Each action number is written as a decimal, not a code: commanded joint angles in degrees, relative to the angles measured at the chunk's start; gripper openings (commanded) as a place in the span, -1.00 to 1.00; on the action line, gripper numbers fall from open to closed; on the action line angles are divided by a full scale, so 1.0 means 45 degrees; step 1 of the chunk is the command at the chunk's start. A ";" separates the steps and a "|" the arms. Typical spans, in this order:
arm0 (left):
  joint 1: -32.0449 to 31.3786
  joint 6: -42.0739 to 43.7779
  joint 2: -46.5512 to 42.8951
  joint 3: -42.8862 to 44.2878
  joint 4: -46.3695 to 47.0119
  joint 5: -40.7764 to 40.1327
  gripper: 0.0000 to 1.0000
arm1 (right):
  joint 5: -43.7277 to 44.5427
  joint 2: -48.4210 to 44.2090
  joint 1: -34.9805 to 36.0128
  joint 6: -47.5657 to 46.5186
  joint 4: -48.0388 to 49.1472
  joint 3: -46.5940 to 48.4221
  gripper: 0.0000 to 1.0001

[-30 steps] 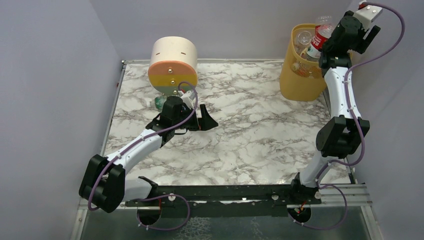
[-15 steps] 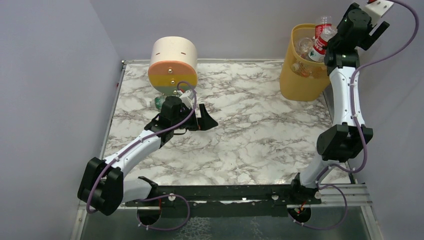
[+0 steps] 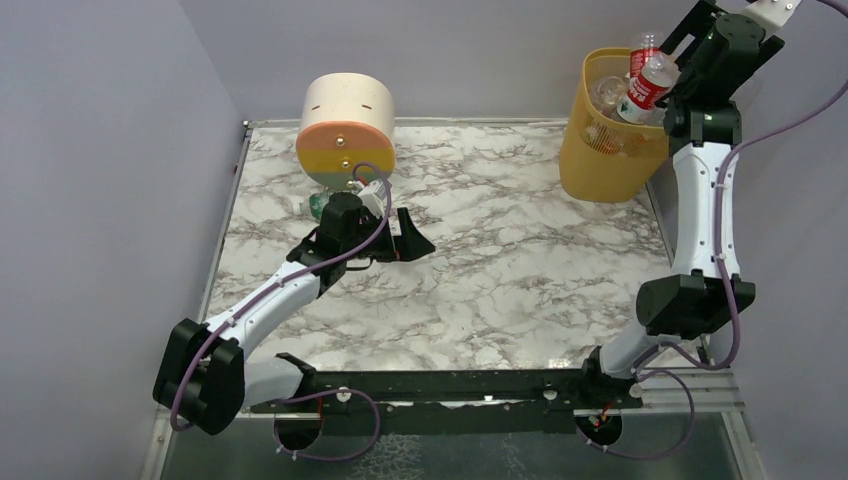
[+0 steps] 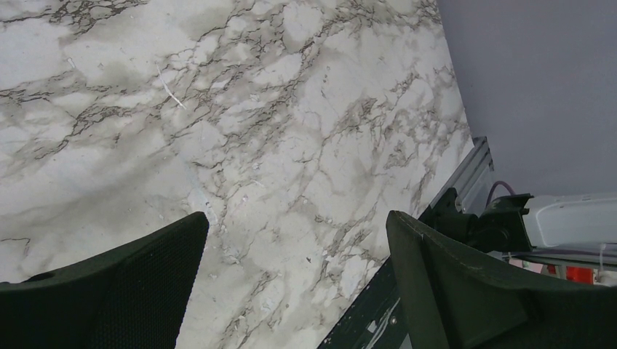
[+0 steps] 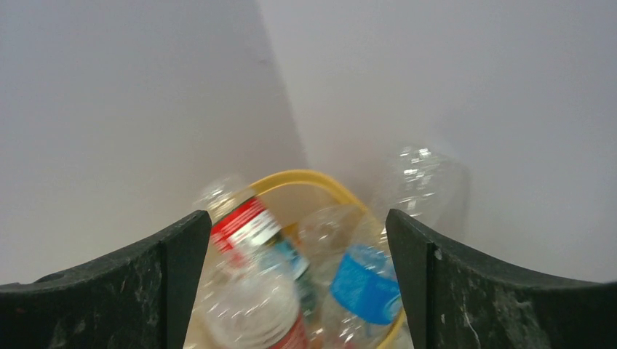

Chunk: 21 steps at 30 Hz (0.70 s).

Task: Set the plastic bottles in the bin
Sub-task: Place the plastic bottle in the trash bin, then move the plastic bottle to the center of the board.

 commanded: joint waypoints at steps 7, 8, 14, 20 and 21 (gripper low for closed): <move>0.0155 0.0234 -0.0270 0.0689 -0.1263 -0.1390 0.98 | -0.8365 -0.1946 0.0536 0.2857 -0.2291 -0.1675 0.99; 0.0210 0.0164 -0.0345 0.0726 -0.1406 -0.1672 0.98 | -0.8485 -0.2106 0.0863 0.2818 -0.2402 -0.1910 0.99; 0.0783 -0.0144 -0.0825 0.1195 -0.2488 -0.3366 0.98 | -0.8984 -0.2990 0.4071 0.2608 -0.2441 -0.3406 0.99; 0.1791 0.0468 -0.0844 0.2239 -0.3657 -0.5016 0.98 | -0.9464 -0.3599 0.6713 0.2957 -0.2181 -0.5362 0.99; 0.2016 0.0608 -0.0786 0.2421 -0.3783 -0.5260 0.98 | -0.9670 -0.3809 0.6850 0.3106 -0.1956 -0.5931 0.99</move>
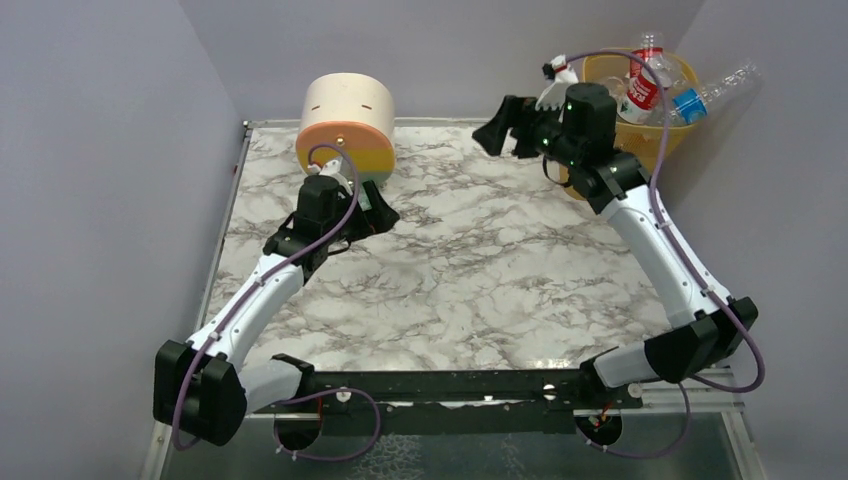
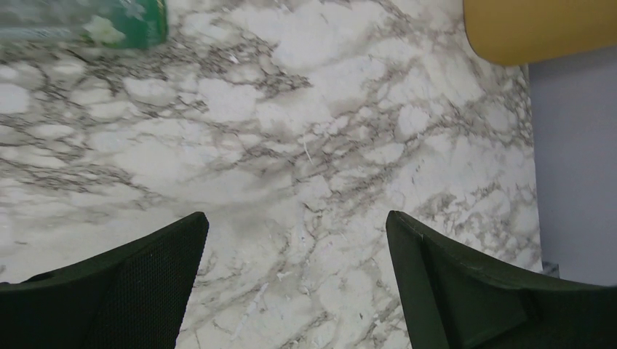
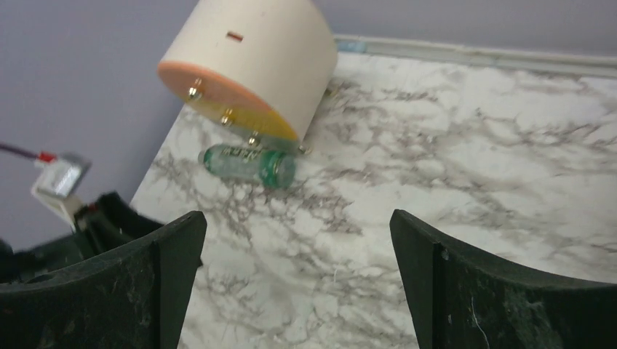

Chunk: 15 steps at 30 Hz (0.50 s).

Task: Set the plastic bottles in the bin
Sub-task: Move the plastic bottle to the center of the board.

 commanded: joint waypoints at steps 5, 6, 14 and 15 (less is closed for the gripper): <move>0.1817 0.0398 -0.0140 0.1159 -0.0924 -0.2342 0.98 | -0.1885 -0.2058 0.0877 0.0873 0.1178 -0.3678 0.99; 0.1917 0.0308 -0.0292 0.1043 -0.0941 -0.2442 0.98 | -0.1972 -0.2246 0.0916 0.0884 0.1253 -0.4000 0.99; 0.2998 -0.0020 -0.1594 -0.0269 -0.1062 -0.3715 0.98 | -0.2977 -0.2485 0.1145 0.0632 0.1588 -0.5507 0.99; 0.3210 0.0077 -0.1431 -0.0244 -0.1080 -0.3693 0.98 | -0.3082 -0.2504 0.1179 0.0641 0.1671 -0.5681 0.99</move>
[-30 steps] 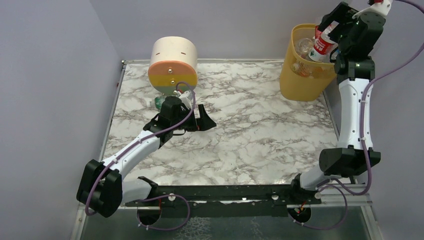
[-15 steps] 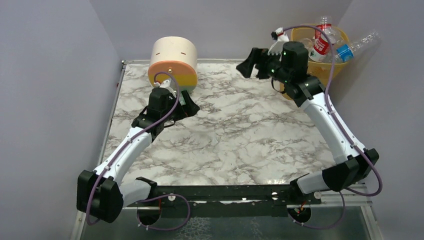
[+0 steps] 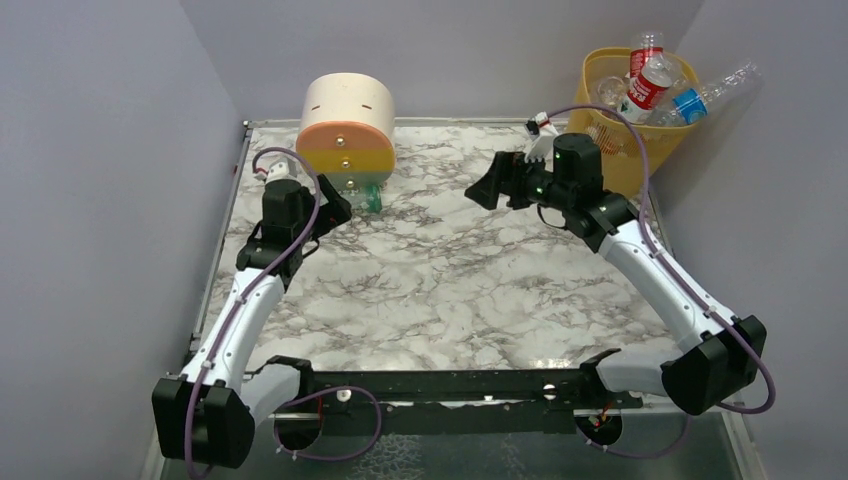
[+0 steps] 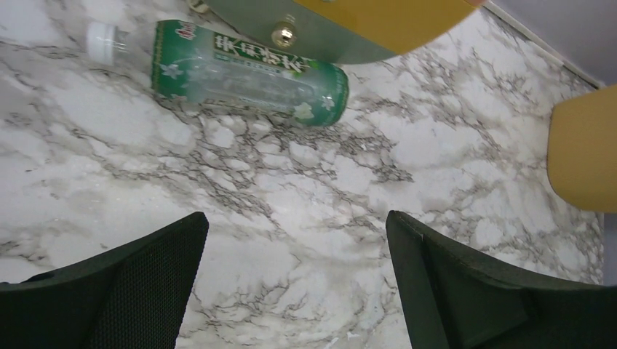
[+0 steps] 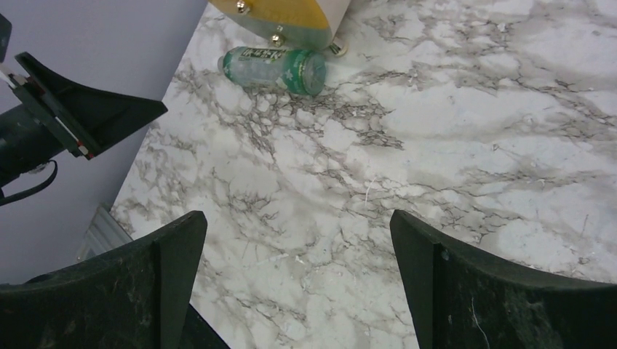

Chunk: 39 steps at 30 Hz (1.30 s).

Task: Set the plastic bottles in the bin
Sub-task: Move the plastic bottle to the center of the board.

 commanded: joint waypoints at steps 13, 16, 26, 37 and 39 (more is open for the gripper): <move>0.2938 0.0956 0.2867 0.1001 0.0802 -0.1854 0.94 | -0.1373 -0.0008 0.0373 -0.0208 0.1448 -0.2253 0.99; 0.3258 0.0965 0.3266 0.0916 0.1281 -0.2330 0.85 | -0.1509 0.0158 0.0386 -0.0271 0.1479 -0.2319 0.99; 0.4556 -0.0001 0.5757 0.1966 0.1906 -0.3270 0.84 | -0.1691 0.0420 0.0381 -0.0384 0.1628 -0.2474 0.99; 0.4810 -0.0053 0.9620 0.4743 0.1515 -0.3085 0.83 | -0.1756 0.0506 0.0393 -0.0543 0.1719 -0.2711 0.99; 0.4796 -0.0031 0.9965 0.4914 0.1432 -0.2768 0.80 | -0.1775 0.0536 0.0393 -0.0497 0.1808 -0.2749 0.99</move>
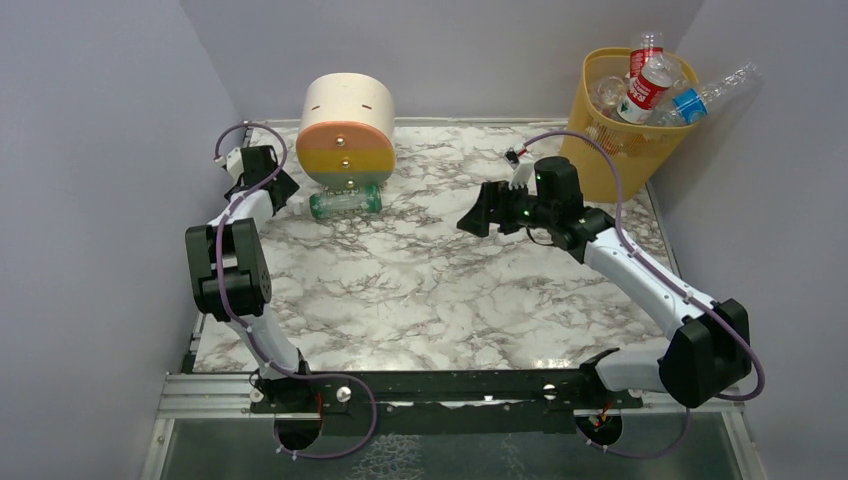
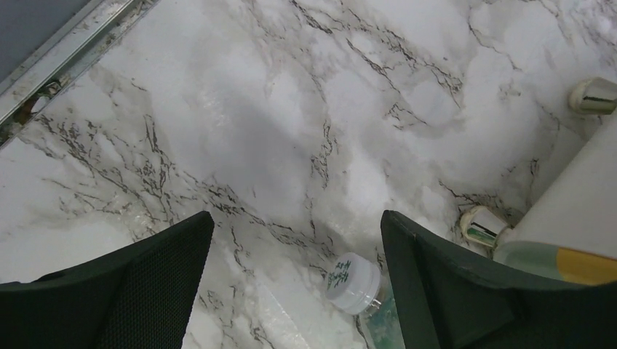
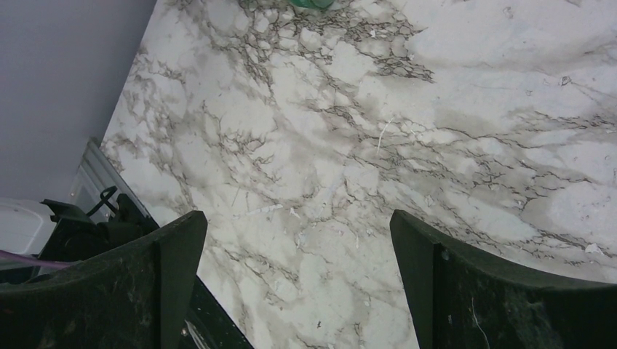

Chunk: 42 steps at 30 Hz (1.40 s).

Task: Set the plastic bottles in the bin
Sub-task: Move the plastic bottle to the center of the board.

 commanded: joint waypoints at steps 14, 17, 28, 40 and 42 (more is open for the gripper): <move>-0.1104 0.0406 0.0566 -0.0525 -0.0308 0.0931 0.75 | -0.0652 -0.0310 0.0097 0.0086 0.0715 -0.0608 0.99; -0.1484 0.0349 0.0020 -0.1123 -0.0421 0.0838 0.75 | -0.0610 -0.0550 0.0097 0.0138 0.0696 -0.0870 0.99; -0.4235 -0.0698 -0.2416 -0.3872 -0.0116 0.0824 0.75 | -0.0864 -0.1081 0.0094 0.0534 0.0741 -0.1710 0.99; -0.6601 -0.1382 -0.4623 -0.5819 0.0214 0.1204 0.75 | -0.2644 0.0023 0.1052 0.2785 0.2157 -0.3966 0.82; -0.6801 -0.1484 -0.5015 -0.6140 0.0207 0.1179 0.75 | -0.2604 0.0284 0.1964 0.3375 0.2716 -0.4362 0.76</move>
